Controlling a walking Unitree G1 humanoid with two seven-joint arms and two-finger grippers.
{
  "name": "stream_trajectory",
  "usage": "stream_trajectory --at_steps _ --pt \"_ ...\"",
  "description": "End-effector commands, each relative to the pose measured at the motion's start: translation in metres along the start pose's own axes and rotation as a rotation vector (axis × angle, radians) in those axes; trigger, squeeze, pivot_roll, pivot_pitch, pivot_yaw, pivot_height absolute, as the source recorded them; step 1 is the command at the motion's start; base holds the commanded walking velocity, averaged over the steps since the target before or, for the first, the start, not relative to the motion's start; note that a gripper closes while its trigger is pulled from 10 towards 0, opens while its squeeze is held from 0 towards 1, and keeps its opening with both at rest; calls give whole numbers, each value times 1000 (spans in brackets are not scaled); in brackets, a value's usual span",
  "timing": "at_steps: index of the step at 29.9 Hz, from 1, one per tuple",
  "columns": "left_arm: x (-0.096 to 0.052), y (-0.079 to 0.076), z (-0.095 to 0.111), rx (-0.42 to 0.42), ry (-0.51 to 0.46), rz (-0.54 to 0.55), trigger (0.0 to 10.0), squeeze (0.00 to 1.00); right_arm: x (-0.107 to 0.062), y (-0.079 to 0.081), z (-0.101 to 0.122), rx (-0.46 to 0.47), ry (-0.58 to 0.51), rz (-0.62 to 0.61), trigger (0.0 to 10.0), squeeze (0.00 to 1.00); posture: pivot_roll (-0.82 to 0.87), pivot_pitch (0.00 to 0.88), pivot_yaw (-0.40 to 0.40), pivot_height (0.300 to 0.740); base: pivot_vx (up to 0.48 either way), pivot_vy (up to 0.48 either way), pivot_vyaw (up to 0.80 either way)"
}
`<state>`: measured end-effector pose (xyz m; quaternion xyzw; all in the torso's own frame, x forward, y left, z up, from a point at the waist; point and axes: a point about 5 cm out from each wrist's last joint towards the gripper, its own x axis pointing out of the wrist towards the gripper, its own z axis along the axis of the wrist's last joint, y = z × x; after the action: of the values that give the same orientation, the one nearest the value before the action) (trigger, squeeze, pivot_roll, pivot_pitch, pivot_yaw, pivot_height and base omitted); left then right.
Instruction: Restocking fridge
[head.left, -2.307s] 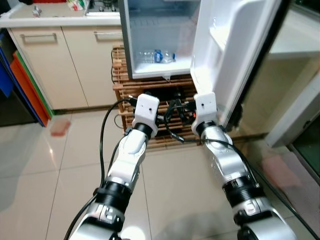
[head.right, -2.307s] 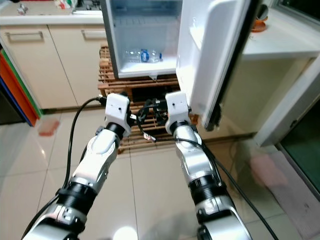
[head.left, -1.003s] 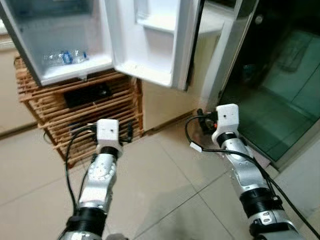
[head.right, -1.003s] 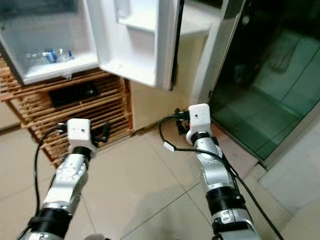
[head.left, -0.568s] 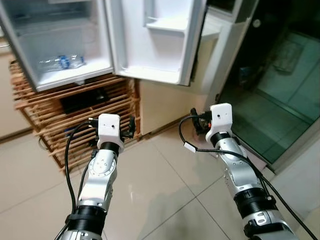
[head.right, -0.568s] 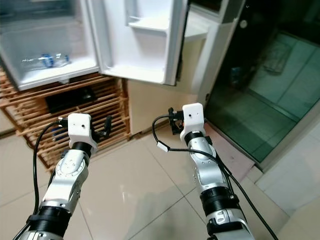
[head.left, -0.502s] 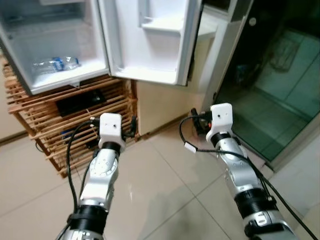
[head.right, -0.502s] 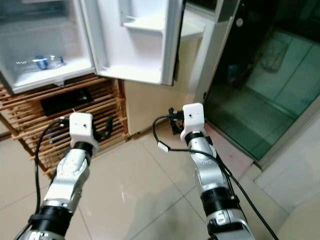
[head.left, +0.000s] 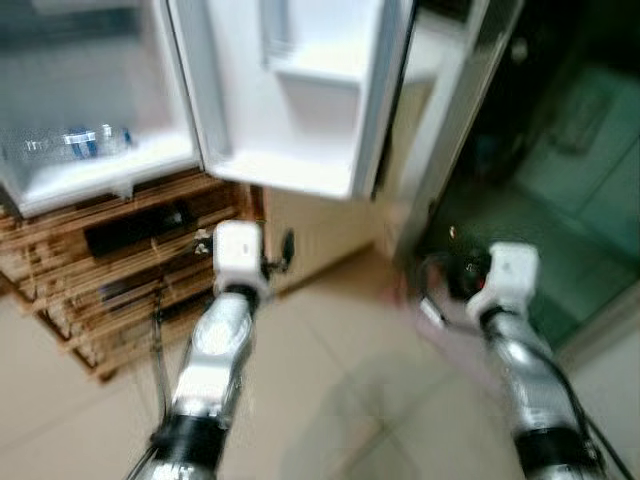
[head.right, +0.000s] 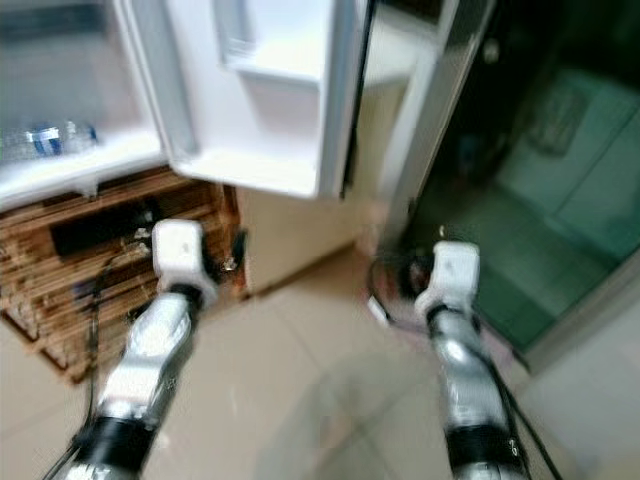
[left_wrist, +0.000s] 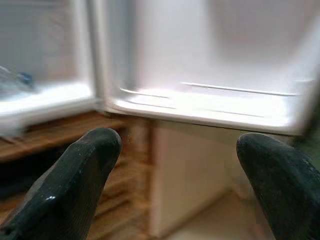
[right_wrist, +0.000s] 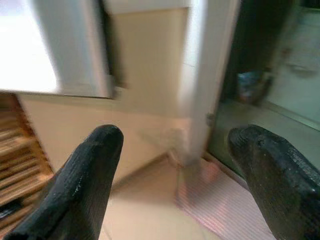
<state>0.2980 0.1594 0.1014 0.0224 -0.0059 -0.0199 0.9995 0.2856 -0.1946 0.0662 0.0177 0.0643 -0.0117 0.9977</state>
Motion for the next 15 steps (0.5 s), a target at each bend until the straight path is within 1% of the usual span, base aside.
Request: stream_trajectory --at_steps 1,2,3,5,6,7,9,12,15 --pt "-1 -20 1 -32 -8 -80 10000 0 -3 3 2 -22 -10 30 10000 0 48 0 -49 740 0 0 0" --pt "-2 -22 1 -62 -9 -91 10000 0 -3 3 1 -26 -5 31 10000 0 47 0 -52 740 0 0 0" --pt "-3 -25 1 -64 -7 -100 10000 0 -3 5 -1 -25 1 33 10000 0 47 0 -51 740 0 0 0" --pt "-2 -29 0 -51 6 -93 10000 0 -2 10 0 -28 1 46 10000 0 48 0 -51 740 437 0 0" --pt "-2 -29 0 -51 6 -93 10000 0 -2 10 0 -28 1 46 10000 0 48 0 -51 740 442 0 0" --pt "-1 -29 0 -74 18 -66 10000 0 -1 15 2 -31 -4 64 10000 0 52 0 -49 740 458 0 0" --pt "-1 -28 -1 -104 35 -36 10000 0 0 17 4 -27 -5 70 10000 0 55 0 -51 740 461 0 0" --pt "0 -26 -2 -90 45 -16 10000 0 3 18 6 -25 -6 71 10000 0 57 0 -50 740 464 0 0" --pt "-1 -22 -4 -94 54 -1 10000 0 4 20 9 -22 -17 75 10000 0 56 0 -50 740 465 0 0"
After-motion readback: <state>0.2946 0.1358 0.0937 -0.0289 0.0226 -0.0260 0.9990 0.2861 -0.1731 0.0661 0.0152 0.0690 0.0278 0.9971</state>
